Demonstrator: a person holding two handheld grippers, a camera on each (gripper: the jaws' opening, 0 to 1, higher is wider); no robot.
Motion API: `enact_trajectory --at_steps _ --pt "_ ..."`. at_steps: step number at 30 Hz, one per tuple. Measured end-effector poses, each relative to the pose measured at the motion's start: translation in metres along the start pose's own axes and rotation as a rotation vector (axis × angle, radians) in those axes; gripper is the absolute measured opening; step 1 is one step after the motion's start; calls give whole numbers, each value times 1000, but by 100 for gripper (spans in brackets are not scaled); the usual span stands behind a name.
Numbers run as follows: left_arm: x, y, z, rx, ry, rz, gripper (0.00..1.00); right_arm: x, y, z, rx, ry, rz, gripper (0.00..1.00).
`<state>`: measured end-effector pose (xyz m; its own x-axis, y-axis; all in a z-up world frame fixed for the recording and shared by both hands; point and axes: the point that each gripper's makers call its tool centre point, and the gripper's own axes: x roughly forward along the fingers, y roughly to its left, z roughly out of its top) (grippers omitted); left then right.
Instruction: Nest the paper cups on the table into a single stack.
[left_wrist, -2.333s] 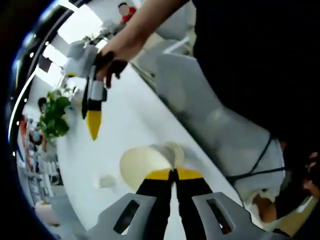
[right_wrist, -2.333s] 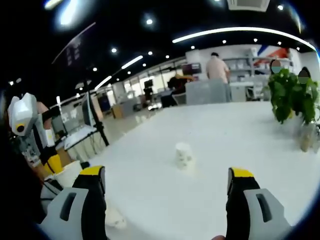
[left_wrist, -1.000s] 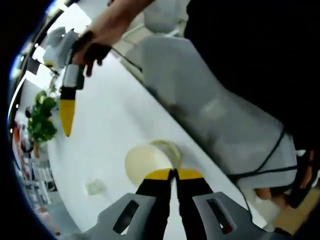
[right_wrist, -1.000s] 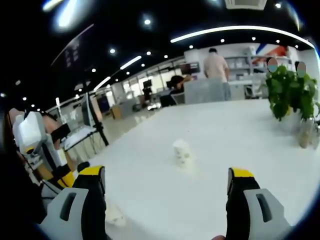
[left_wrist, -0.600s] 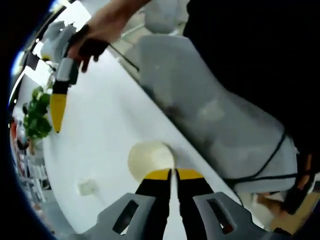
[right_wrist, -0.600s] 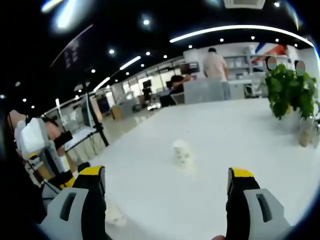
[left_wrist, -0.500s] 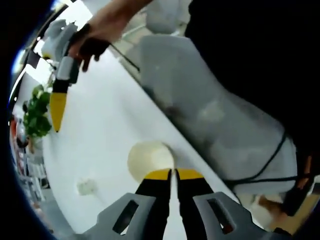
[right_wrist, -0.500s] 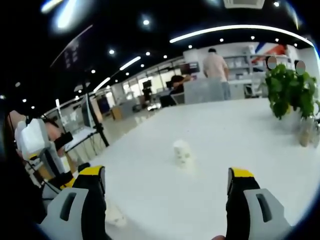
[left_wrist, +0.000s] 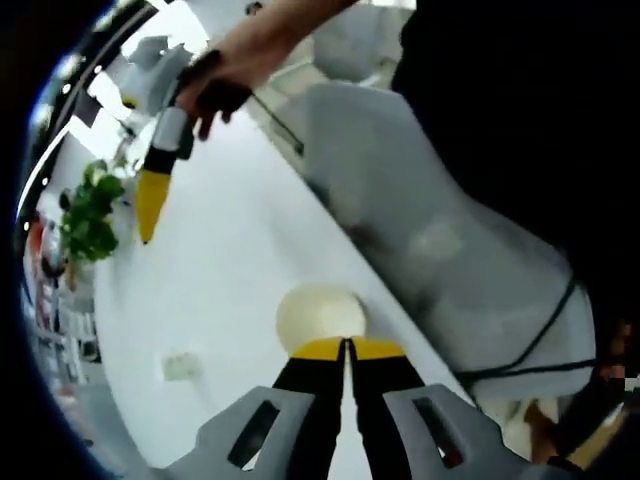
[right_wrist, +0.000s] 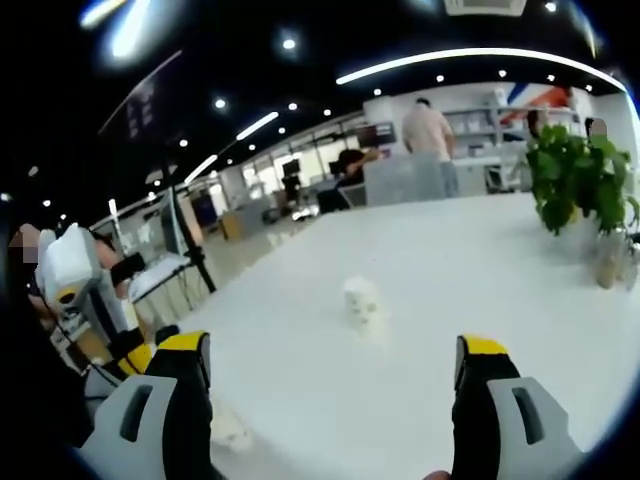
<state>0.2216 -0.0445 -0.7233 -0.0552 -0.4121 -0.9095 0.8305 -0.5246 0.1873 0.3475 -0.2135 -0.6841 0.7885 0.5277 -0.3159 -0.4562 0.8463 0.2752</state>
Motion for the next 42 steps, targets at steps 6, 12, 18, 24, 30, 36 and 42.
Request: enact_trajectory --at_steps 6,12,18,24,30,36,42 --pt "-10 1 -1 -81 -51 38 0 1 0 0 4 -4 -2 100" --pt "-24 1 1 -127 -109 71 0 5 4 -1 -2 4 2 100" --pt "-43 17 -2 -325 -208 168 0 8 11 1 -9 13 22 100" --pt "-58 31 -7 -407 -288 264 0 9 12 6 -29 18 23 100" --pt "-63 37 -22 -481 -310 327 0 9 14 9 -31 19 26 100" --pt "-69 46 -37 -583 -330 391 0 8 16 10 -33 20 25 100" --pt "-77 56 -48 -734 -412 450 0 6 15 9 -37 31 23 100"
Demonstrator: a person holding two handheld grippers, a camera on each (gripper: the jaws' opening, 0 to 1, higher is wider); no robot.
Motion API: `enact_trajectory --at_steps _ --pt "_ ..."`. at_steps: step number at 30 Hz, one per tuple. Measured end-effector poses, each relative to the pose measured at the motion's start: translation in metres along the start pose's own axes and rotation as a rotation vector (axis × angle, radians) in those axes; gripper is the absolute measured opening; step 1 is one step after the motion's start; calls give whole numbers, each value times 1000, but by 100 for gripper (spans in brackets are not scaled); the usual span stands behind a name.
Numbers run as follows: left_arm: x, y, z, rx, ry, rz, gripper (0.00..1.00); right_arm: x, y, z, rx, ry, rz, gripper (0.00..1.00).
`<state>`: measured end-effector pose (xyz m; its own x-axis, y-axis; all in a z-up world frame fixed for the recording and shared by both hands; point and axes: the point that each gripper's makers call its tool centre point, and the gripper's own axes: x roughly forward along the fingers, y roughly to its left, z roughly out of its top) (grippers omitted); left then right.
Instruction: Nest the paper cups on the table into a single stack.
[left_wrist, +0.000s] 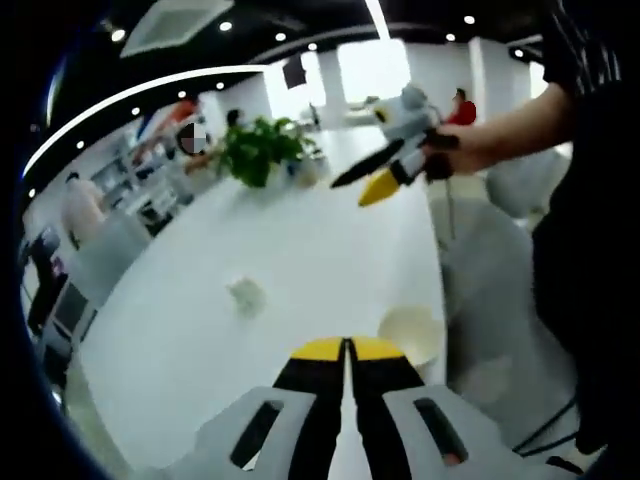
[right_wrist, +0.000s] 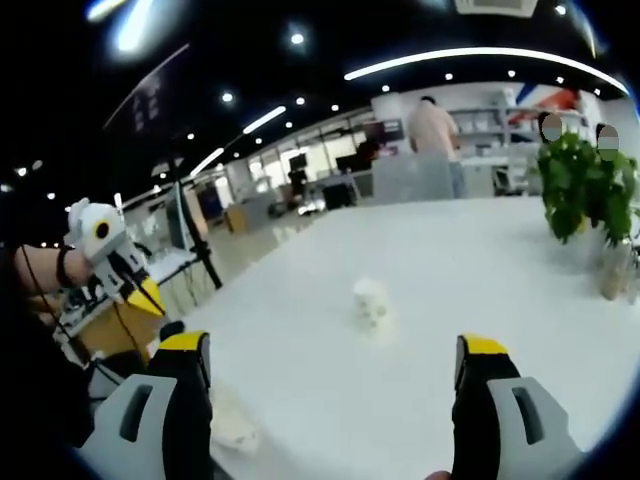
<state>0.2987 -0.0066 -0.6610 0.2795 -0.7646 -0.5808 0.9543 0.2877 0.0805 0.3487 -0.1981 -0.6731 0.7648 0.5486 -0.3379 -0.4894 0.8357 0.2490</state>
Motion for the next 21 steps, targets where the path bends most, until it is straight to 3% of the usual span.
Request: enact_trajectory --at_steps 5,9,16,21 --pt "-4 10 -4 -67 -39 38 0 -3 0 1 -5 1 -1 100" --pt "-7 13 -8 -60 -57 62 0 -5 0 3 -11 2 -2 100" --pt "-15 24 -7 -122 -123 129 1 -9 1 0 -14 11 -1 100" --pt "-20 34 -14 -188 -138 185 11 -10 4 -5 -21 29 3 100"
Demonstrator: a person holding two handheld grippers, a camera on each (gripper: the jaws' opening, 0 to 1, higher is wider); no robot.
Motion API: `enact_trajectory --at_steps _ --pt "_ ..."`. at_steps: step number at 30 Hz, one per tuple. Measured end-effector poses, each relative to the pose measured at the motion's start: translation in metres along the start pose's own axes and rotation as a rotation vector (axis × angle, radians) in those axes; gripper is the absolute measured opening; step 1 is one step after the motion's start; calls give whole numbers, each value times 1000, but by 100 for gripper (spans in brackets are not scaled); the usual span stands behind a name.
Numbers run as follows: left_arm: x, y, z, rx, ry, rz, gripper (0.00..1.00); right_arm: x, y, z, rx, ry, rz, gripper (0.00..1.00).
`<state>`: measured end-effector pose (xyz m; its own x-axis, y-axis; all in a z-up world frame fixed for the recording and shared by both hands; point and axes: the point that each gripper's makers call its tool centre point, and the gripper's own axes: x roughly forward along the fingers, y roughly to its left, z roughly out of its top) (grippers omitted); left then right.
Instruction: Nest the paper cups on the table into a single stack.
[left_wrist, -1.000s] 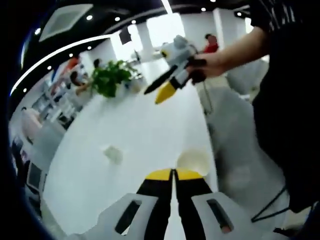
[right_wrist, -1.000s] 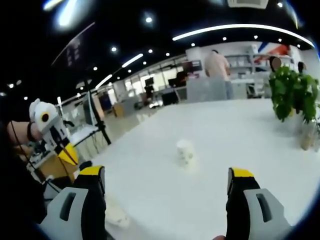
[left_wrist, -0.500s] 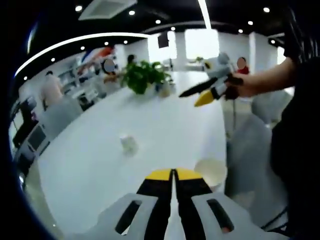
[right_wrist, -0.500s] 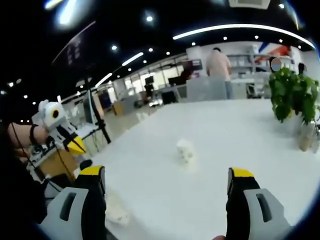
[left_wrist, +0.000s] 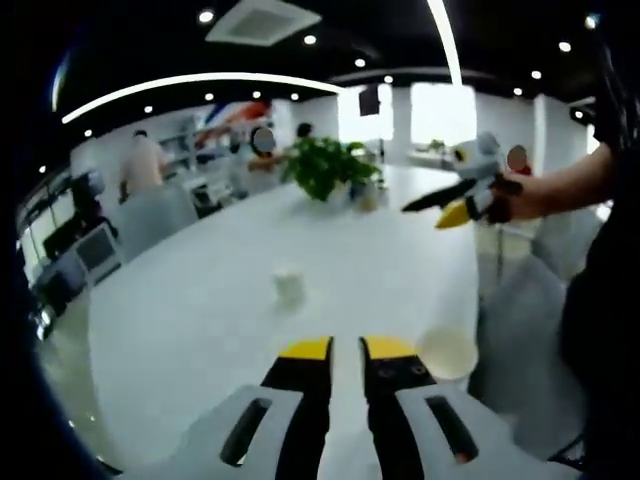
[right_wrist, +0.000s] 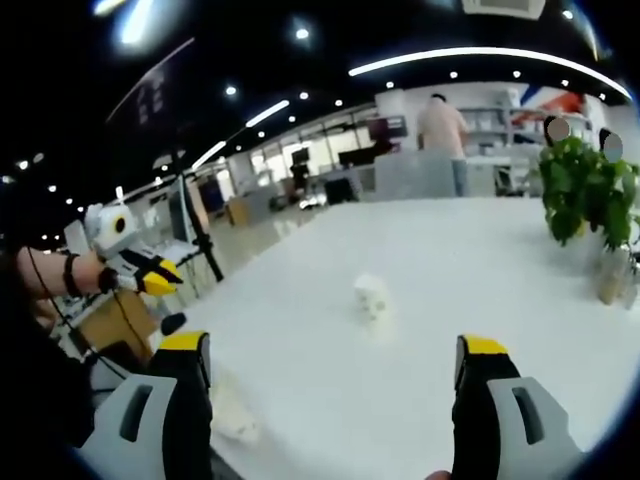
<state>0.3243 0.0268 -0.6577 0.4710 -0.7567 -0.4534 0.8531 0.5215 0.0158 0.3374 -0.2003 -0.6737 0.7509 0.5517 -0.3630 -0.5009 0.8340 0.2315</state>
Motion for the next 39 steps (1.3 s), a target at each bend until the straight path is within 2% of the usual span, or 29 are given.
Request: enact_trajectory --at_steps 13,17,21,25,31,36,39 --pt "-12 13 0 -57 -54 73 33 1 3 -1 1 2 6 100" --pt "-18 20 0 -55 -68 114 38 1 4 -5 2 10 7 100" --pt "-24 27 3 -87 -106 149 50 2 6 -6 -3 16 10 100" --pt "-28 33 1 -155 -127 175 68 7 7 -5 -78 44 8 100" --pt "-30 34 -11 -181 -108 186 79 15 9 0 -70 41 23 100" --pt "-33 36 -12 -215 -142 198 89 22 10 -2 -82 62 32 100" --pt "-32 37 -12 -231 -150 202 99 27 8 0 -84 73 38 100"
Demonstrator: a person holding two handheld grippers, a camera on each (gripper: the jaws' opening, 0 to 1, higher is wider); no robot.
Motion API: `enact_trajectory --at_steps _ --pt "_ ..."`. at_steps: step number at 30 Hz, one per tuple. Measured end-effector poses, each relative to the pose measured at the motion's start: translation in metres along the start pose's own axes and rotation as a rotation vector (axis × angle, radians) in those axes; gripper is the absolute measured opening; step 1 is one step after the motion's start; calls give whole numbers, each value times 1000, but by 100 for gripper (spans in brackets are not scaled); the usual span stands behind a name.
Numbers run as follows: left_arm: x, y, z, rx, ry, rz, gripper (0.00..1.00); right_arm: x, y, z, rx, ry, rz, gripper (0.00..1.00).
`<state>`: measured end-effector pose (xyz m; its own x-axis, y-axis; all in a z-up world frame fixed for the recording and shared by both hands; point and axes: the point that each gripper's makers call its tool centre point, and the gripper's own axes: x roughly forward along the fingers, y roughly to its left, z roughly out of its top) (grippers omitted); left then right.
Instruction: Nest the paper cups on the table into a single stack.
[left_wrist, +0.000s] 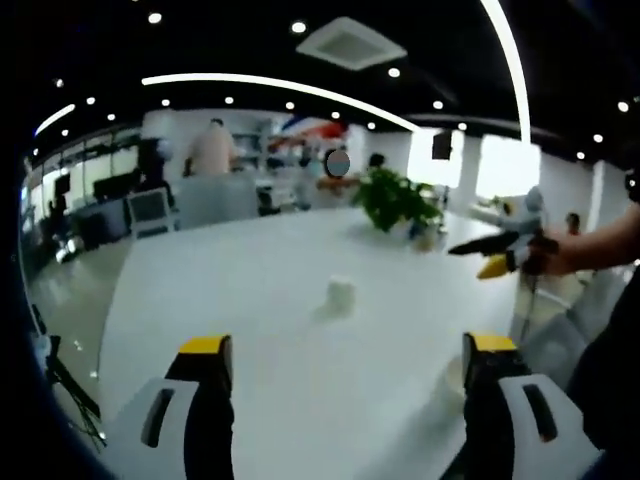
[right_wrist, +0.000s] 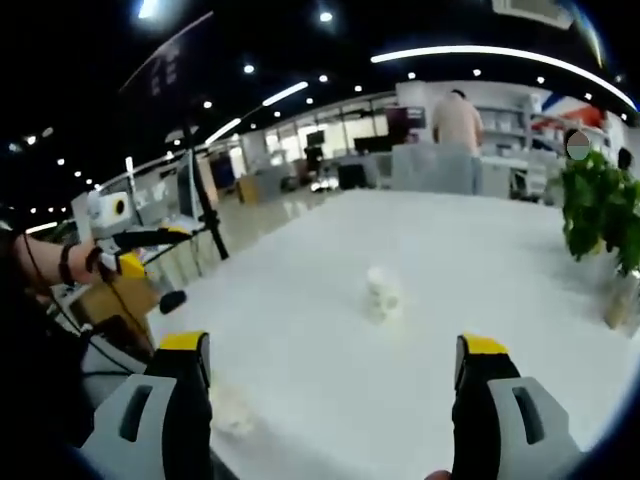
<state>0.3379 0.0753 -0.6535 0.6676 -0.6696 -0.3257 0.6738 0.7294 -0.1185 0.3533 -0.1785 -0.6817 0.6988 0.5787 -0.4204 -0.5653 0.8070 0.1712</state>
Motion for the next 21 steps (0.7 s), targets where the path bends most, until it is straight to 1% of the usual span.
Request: enact_trajectory --at_steps 2,3,4,7,11,14,16,21 --pt "-1 -1 2 6 -6 -2 100 3 -2 3 -4 -1 2 100" --pt "-1 0 6 44 -20 1 100 5 -3 5 -3 -2 2 100" --pt "-1 1 8 61 -27 5 100 7 -4 7 3 -7 4 100" --pt "-2 0 5 54 -20 -7 100 12 -5 9 8 -11 6 100" --pt "-3 0 3 69 -5 -2 100 19 -7 10 5 -7 11 100" --pt "-3 -1 6 100 -11 4 100 24 -9 13 -1 -8 15 100" --pt "-2 -1 5 108 0 8 100 30 -12 13 -6 2 20 100" --pt "0 -2 3 92 7 0 100 43 -19 14 -13 17 28 100"
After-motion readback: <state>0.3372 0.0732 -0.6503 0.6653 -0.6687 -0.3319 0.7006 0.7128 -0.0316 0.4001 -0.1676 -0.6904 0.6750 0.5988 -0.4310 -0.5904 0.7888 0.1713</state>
